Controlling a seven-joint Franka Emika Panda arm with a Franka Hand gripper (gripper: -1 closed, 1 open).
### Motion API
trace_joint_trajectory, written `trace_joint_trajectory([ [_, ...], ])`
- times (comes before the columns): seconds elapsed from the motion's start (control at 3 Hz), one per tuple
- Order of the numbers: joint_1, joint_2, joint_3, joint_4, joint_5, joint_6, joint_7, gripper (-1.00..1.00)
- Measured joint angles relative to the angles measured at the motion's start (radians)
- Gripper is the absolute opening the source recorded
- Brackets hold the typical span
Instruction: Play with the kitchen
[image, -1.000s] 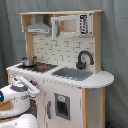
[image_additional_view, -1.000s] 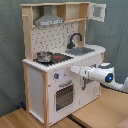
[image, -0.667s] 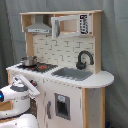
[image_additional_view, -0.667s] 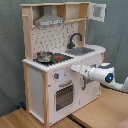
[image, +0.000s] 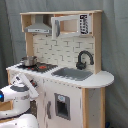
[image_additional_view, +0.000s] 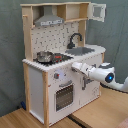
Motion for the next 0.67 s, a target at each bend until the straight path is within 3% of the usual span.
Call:
trace_joint_trajectory([
  [0.67,-0.003,0.0,0.0,-0.003,0.0,0.017,0.204,-1.0],
])
